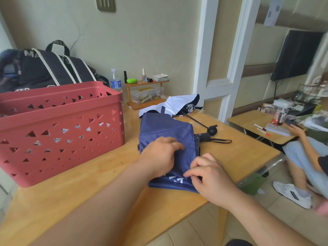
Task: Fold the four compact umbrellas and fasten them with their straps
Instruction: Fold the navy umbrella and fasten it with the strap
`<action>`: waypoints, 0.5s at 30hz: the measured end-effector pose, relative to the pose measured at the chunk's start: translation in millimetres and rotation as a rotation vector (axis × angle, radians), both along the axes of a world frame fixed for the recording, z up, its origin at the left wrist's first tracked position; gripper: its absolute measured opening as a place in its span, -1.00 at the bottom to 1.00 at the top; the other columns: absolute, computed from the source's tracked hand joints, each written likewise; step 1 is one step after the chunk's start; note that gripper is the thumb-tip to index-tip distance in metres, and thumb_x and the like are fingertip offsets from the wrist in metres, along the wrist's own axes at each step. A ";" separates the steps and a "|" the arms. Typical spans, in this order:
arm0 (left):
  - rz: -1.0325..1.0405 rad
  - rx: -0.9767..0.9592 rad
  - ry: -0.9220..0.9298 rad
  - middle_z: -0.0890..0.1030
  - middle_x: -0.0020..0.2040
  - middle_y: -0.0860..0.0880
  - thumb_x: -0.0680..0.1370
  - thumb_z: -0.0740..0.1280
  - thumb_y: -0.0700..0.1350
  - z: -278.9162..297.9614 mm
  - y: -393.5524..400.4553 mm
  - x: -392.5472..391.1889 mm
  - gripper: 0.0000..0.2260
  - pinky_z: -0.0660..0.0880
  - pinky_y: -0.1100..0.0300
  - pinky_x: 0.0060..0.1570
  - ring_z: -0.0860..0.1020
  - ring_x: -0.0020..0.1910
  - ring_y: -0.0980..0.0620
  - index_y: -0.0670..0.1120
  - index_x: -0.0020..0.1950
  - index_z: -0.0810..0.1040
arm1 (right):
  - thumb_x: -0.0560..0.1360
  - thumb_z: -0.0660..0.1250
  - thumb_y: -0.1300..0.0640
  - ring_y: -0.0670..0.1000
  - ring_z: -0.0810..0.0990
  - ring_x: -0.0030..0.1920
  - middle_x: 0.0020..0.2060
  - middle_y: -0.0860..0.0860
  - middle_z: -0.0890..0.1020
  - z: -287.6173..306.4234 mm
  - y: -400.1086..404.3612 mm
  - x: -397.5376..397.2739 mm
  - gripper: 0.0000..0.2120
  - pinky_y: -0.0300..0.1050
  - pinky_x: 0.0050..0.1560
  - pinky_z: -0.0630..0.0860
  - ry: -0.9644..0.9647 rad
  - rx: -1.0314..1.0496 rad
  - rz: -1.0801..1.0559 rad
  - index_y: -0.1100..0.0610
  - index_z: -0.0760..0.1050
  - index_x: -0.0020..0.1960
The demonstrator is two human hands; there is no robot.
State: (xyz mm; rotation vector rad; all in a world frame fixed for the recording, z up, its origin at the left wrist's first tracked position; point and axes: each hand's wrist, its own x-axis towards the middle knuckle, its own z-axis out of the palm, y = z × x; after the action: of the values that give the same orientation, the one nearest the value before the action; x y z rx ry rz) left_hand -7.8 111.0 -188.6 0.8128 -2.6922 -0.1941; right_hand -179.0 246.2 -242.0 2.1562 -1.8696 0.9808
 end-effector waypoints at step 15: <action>0.048 0.009 -0.557 -0.29 0.69 0.06 0.67 -0.24 0.34 -16.8 18.3 17.7 -0.53 -0.25 -0.17 0.59 -0.25 0.65 -0.09 0.46 0.58 -0.24 | 0.54 0.39 0.20 -0.10 0.58 -0.12 -0.11 -0.12 0.61 42.2 -30.2 -1.8 -0.84 -0.23 0.00 0.50 -0.193 -0.061 -0.098 0.01 0.72 -0.02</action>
State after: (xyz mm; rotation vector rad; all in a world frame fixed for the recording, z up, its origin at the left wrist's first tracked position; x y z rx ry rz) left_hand 9.9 129.3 -205.4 1.0618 -3.1777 0.0424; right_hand -180.7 216.0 -199.9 1.9781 -1.9771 1.2467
